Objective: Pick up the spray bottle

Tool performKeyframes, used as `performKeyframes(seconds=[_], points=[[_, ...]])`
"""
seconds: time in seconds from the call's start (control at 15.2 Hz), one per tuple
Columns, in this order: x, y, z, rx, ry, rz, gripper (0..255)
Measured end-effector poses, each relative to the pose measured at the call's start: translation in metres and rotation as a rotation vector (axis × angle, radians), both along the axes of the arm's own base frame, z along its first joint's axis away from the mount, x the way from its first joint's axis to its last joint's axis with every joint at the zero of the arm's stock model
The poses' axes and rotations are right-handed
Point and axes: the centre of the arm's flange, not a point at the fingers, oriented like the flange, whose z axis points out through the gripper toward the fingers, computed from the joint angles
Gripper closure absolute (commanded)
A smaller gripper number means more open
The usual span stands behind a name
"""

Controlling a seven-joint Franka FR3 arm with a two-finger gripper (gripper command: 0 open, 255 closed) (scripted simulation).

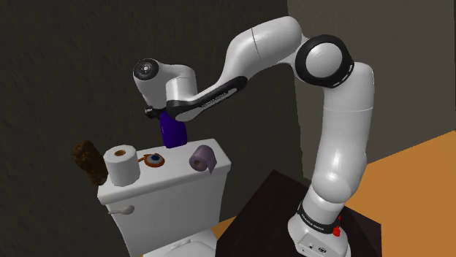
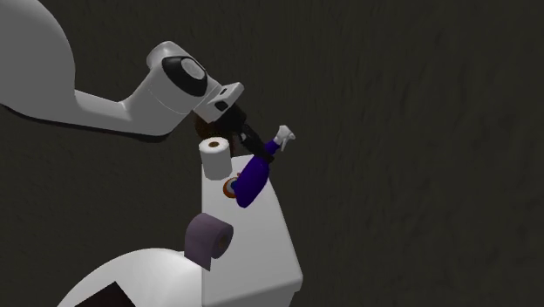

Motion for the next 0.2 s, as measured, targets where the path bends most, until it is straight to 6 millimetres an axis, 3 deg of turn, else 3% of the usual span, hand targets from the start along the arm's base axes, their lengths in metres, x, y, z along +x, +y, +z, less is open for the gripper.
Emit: performKeyframes(seconds=[0.2], points=[[-0.0002, 0.0001, 0.0143, 0.0, 0.0, 0.0, 255]])
